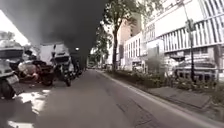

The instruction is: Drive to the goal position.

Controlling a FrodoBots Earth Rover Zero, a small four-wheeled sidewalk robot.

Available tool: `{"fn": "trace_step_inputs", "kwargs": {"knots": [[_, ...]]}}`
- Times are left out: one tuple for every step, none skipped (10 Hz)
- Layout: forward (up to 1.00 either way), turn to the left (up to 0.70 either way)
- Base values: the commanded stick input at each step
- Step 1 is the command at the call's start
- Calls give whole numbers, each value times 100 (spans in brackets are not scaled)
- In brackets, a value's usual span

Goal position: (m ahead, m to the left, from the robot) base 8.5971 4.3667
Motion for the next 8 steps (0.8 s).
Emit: {"fn": "trace_step_inputs", "kwargs": {"knots": [[45, 0], [45, 0], [45, 0], [45, 0], [45, 0], [45, 0], [45, 0], [45, 0]]}}
